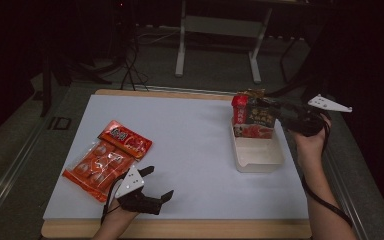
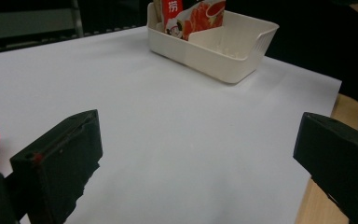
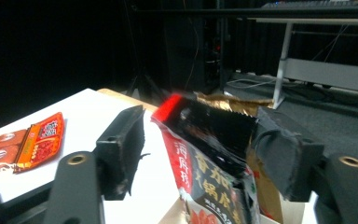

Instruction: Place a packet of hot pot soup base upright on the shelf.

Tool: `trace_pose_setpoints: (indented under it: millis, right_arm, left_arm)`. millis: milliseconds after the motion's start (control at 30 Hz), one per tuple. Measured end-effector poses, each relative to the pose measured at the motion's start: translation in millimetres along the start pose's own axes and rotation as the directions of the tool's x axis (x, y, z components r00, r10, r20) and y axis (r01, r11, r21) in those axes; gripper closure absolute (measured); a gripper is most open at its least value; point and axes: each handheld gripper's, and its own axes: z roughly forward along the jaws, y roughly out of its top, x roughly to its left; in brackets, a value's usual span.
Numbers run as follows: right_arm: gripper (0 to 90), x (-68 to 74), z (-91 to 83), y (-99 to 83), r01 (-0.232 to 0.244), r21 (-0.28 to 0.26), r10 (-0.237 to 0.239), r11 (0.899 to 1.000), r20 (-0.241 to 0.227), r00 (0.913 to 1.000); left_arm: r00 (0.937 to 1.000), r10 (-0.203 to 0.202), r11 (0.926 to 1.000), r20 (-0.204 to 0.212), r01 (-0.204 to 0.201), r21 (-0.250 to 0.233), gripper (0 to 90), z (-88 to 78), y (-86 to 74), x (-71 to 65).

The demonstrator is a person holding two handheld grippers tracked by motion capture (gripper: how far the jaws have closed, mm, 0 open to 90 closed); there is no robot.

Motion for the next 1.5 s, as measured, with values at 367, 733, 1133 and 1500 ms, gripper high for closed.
trace_pose_setpoints:
  millis: [367,733,1133,1500]
  right_arm:
    - [18.2,36.8,-24.5,5.1,0.038,-0.048,-0.041,0.998,-0.053,0.9978]
    - [13.3,71.5,-32.2,-19.7,0.038,-0.029,-0.042,0.999,-0.169,0.9847]
    - [14.2,107.7,-23.6,-50.8,0.079,0.026,-0.067,0.997,-0.300,0.9514]
    - [14.2,119.2,-28.7,-60.4,0.081,0.041,-0.063,0.996,-0.337,0.9395]
  left_arm:
    - [0.9996,0.004,0.9993,0.027,-0.005,0.038,2.2,-8.5,10.0,-2.9]
    - [0.9999,0.015,0.9987,0.007,-0.015,0.049,10.4,-27.5,16.8,5.9]
    - [0.9979,-0.025,0.9930,-0.061,0.032,0.114,14.2,-51.5,12.8,26.8]
    - [0.9805,-0.031,0.9892,-0.194,0.058,0.135,50.9,-83.3,2.7,59.5]
